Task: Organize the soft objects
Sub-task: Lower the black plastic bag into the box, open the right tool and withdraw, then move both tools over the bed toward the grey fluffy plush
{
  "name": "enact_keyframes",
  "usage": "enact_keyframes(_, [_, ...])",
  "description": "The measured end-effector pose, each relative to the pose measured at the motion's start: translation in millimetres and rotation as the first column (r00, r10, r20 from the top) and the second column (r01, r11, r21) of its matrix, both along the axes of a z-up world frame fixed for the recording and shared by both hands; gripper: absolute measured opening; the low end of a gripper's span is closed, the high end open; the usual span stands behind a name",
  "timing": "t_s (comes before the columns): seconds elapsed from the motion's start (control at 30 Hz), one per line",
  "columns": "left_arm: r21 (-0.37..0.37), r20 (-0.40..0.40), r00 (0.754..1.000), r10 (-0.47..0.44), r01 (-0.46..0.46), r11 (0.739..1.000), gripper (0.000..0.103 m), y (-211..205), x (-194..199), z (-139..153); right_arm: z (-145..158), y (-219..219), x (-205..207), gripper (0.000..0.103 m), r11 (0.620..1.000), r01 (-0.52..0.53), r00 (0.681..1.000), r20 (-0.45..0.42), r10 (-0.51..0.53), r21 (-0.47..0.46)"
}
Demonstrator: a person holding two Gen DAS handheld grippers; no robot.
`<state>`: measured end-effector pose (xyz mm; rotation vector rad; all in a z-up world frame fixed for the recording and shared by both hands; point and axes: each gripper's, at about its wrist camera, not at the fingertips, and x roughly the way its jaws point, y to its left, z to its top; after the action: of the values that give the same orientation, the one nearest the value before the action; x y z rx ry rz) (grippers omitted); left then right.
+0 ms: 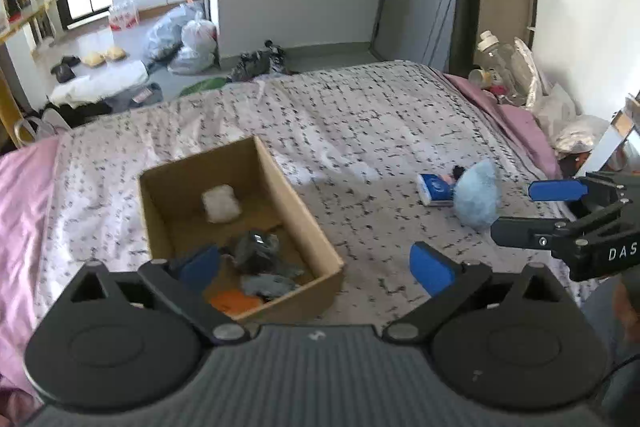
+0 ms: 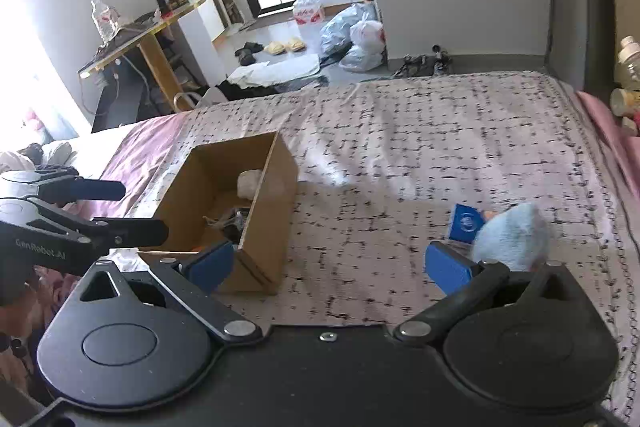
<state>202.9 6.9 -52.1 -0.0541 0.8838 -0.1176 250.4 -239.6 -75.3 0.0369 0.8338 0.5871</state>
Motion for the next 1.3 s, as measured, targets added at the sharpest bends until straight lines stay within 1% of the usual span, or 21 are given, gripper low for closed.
enact_keyframes(0.1, [0.023, -0.001, 1.0, 0.006, -0.006, 1.0, 0.101, -7.3, 2.7, 1.2, -0.4, -14.0, -1.3, 0.103, 1.0, 0.022, 1.0, -0.01, -0.022, 0.019])
enact_keyframes(0.2, [0.021, 0.008, 1.0, 0.004, -0.004, 1.0, 0.103, -11.9, 5.6, 2.6, 0.4, -26.6, -2.8, 0.103, 0.999, 0.04, 0.999, 0.0, -0.04, 0.022])
enact_keyframes(0.43, [0.027, 0.027, 0.999, 0.018, -0.019, 0.999, 0.103, -18.1, 12.6, 7.5, 1.1, -56.7, -0.1, 0.103, 0.995, 0.093, 0.996, 0.001, -0.094, 0.033])
enact_keyframes(0.57, [0.029, 0.049, 0.999, 0.003, -0.004, 1.0, 0.103, -25.3, 16.5, 13.0, -0.2, -72.6, 0.6, 0.103, 0.993, 0.115, 0.993, -0.002, -0.115, 0.04])
enact_keyframes(0.67, [0.018, 0.059, 0.998, -0.03, 0.029, 0.999, 0.103, -34.6, 21.3, 16.3, -1.6, -81.6, 0.2, 0.103, 0.991, 0.124, 0.992, -0.002, -0.124, 0.043])
enact_keyframes(0.73, [0.036, 0.063, 0.996, -0.057, 0.055, 0.998, 0.103, -42.3, 23.8, 16.5, -2.3, -88.4, 1.1, 0.103, 0.99, 0.134, 0.991, 0.0, -0.134, 0.045])
enact_keyframes(0.8, [0.053, 0.057, 0.996, -0.075, 0.072, 0.996, 0.103, -49.6, 27.8, 16.5, -3.5, -95.6, 2.3, 0.103, 0.988, 0.149, 0.989, 0.001, -0.149, 0.051])
enact_keyframes(0.97, [0.051, 0.034, 0.995, -0.097, 0.095, 0.994, 0.103, -61.6, 38.7, 11.7, -9.6, -110.7, 4.6, 0.103, 0.983, 0.175, 0.984, 0.01, -0.176, 0.048])
enact_keyframes(1.1, [0.021, 0.024, 0.991, -0.132, 0.131, 0.991, 0.103, -69.4, 48.5, 5.5, -17.1, -120.8, 10.6, 0.103, 0.979, 0.197, 0.98, 0.006, -0.198, 0.051])
enact_keyframes(1.23, [0.051, 0.036, 0.984, -0.173, 0.172, 0.984, 0.103, -82.1, 57.2, 0.9, -26.6, -129.3, 17.0, 0.103, 0.976, 0.21, 0.978, -0.005, -0.21, 0.058])
enact_keyframes(1.3, [0.057, 0.032, 0.976, -0.215, 0.213, 0.975, 0.103, -90.0, 63.1, -2.4, -31.8, -130.9, 21.0, 0.103, 0.974, 0.222, 0.975, -0.016, -0.221, 0.047])
